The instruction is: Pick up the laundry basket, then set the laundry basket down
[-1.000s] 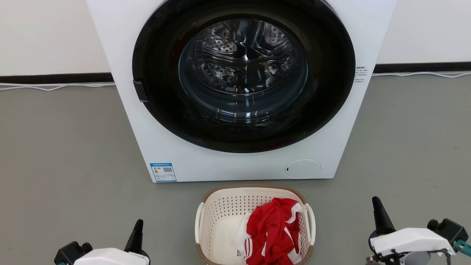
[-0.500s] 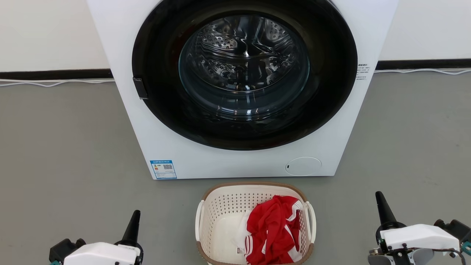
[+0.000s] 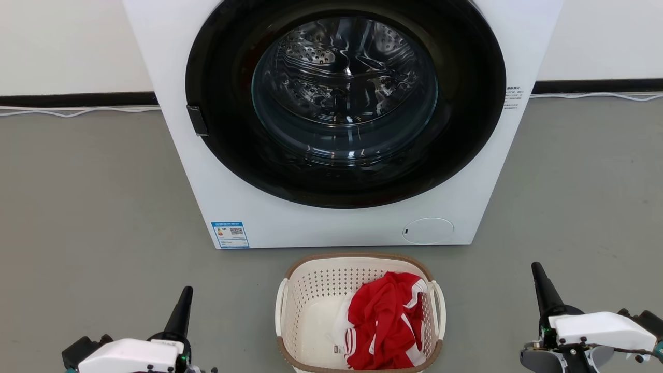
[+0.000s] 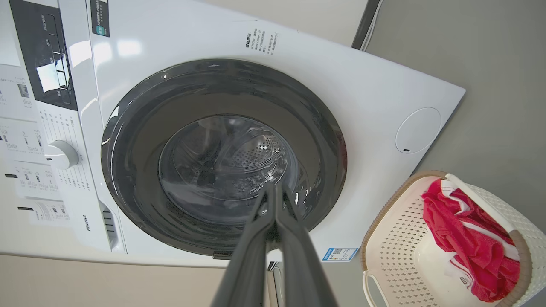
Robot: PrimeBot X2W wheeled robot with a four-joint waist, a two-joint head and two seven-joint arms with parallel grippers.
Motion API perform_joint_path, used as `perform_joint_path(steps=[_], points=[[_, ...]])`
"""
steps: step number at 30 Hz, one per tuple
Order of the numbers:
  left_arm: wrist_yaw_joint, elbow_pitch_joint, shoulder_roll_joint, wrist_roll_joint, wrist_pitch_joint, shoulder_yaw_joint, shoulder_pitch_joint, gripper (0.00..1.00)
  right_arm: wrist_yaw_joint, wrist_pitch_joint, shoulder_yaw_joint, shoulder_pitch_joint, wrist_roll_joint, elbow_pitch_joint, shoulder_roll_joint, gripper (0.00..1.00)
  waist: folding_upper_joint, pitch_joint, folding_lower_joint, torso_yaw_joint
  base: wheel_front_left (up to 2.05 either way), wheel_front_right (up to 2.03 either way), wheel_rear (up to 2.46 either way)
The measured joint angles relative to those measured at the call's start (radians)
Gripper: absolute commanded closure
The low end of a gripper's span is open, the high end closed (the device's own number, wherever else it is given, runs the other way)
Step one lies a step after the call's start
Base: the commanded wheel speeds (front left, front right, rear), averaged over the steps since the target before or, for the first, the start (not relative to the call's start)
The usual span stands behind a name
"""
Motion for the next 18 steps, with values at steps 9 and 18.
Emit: perform_joint_path(steps=[9,18], points=[[-0.014,-0.014,-0.005,-0.068,0.019,0.019,-0.011,1.0,0.0,0.025,-0.012,0.001,0.101,-0.024,0.0,1.0,0.0,0.006,0.0,0.001,0.0,0.0,0.0],[-0.036,-0.031,-0.014,-0.159,0.05,0.044,-0.017,1.0,0.0,0.051,-0.021,0.006,0.222,-0.056,0.0,1.0,0.0,0.014,0.0,0.003,0.0,0.0,0.0]])
